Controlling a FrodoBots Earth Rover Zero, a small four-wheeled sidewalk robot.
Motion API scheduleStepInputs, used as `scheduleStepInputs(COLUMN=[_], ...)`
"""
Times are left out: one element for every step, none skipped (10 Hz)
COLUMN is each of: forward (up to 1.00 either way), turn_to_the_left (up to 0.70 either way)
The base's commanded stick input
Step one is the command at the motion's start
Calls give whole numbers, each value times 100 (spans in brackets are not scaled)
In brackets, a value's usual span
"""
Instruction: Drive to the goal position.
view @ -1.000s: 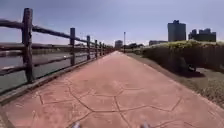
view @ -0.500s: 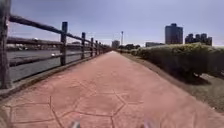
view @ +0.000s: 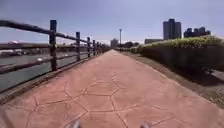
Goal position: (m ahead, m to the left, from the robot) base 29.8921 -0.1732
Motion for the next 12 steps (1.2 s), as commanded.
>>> scheduleStepInputs(forward=[85, 85, 85, 85, 85, 85, 85, 85, 85, 85, 85, 85], turn_to_the_left=[0, 0, 0, 0, 0, 0, 0, 0, 0, 0, 0, 0])
